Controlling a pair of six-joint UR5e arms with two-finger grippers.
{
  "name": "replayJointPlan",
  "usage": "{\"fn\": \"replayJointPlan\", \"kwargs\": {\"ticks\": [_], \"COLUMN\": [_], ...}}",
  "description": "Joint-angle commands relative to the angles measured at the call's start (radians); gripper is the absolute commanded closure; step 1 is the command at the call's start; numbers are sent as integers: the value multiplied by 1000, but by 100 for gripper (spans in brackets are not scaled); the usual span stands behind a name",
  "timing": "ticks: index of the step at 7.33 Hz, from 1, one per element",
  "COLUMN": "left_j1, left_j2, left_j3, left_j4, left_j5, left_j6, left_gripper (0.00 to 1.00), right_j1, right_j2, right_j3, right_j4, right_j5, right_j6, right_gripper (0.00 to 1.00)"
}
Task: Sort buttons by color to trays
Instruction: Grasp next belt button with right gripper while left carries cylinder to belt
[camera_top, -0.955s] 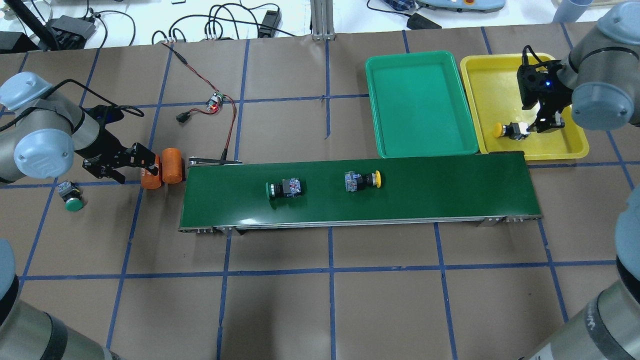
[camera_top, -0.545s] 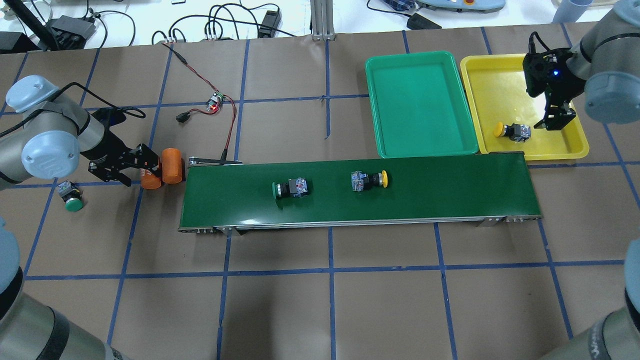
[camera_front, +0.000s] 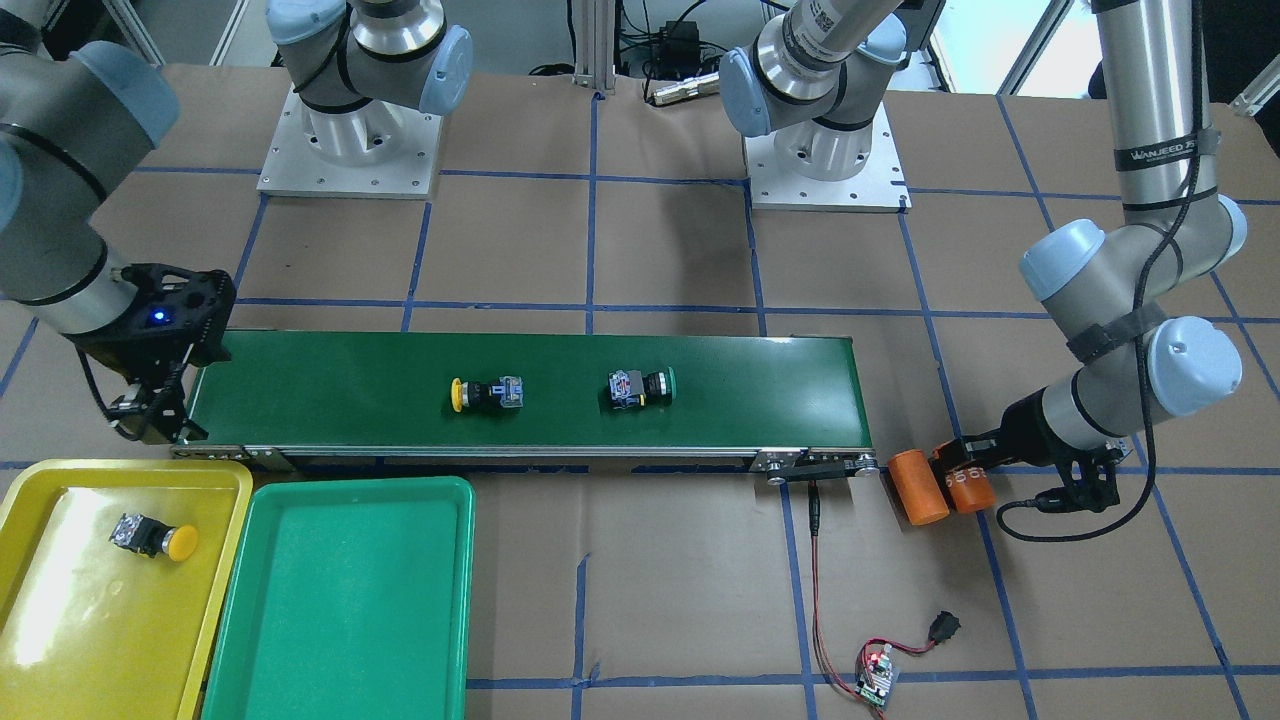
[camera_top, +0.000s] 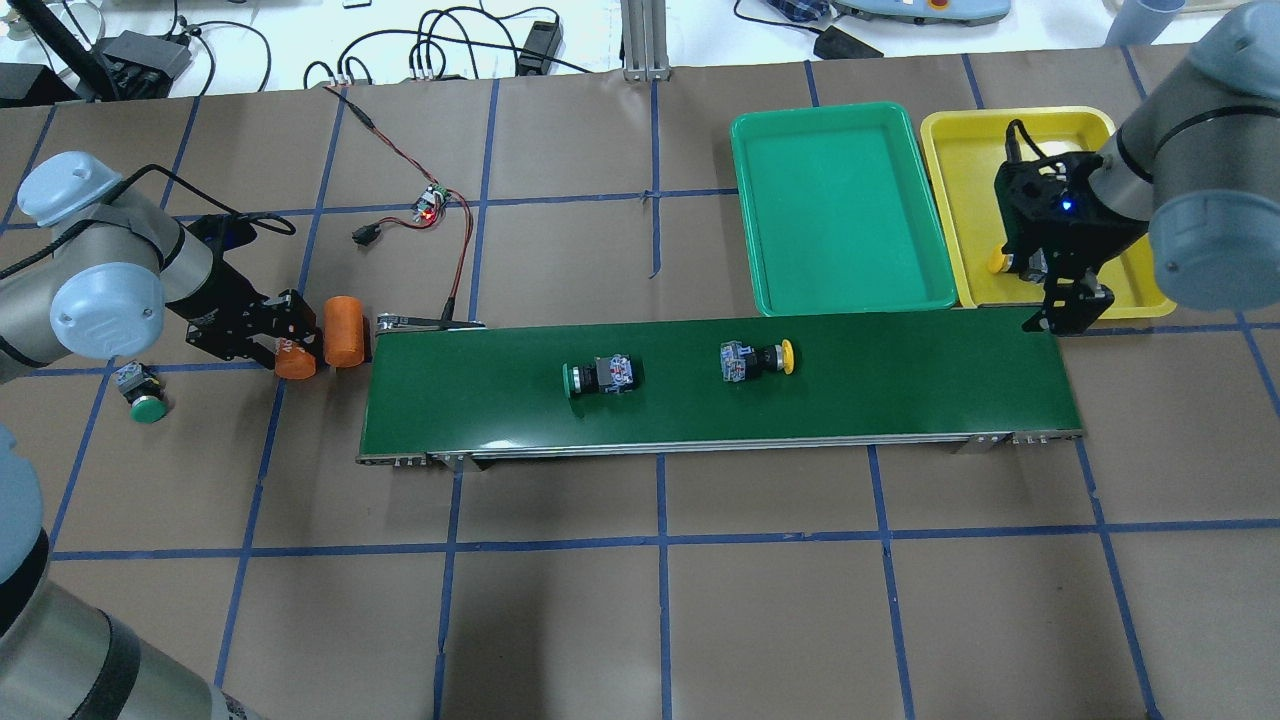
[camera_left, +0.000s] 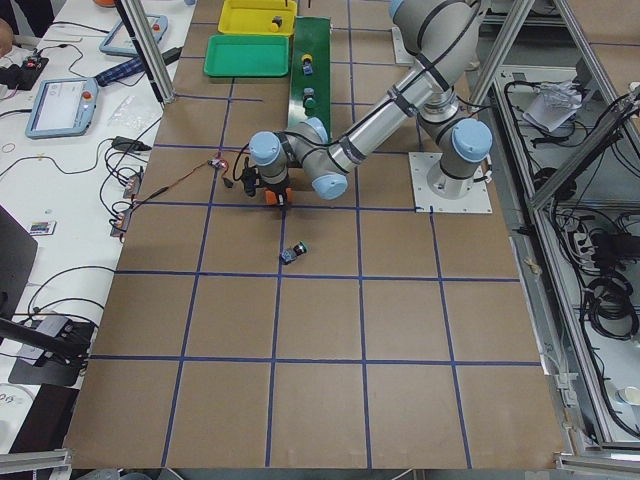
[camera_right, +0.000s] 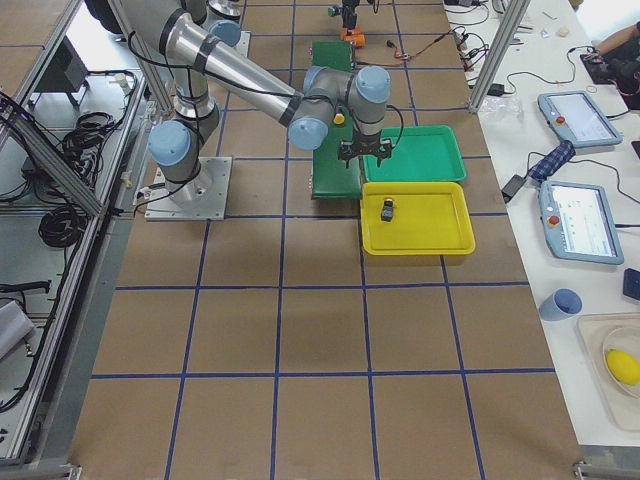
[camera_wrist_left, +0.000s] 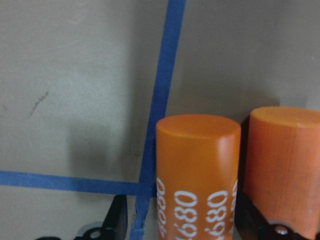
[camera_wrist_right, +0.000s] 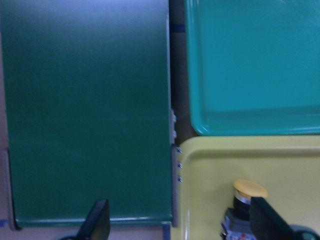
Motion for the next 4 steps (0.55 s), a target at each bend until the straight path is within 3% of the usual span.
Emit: {"fn": "replayJointPlan", "kwargs": {"ticks": [1, 4], "left_j1": [0, -2], "left_j2": [27, 51], "left_j3": [1, 17], "left_j4": [-1, -1], "left_j5": [10, 11], "left_j6": [35, 284], "left_gripper": [100, 100], "right_j1": [107, 228], "right_j2": [-33, -22], "right_j3": [84, 168], "right_j4": [-81, -232], "right_j5": [-17, -50], "right_j6": [110, 201], "right_gripper": [0, 0]}}
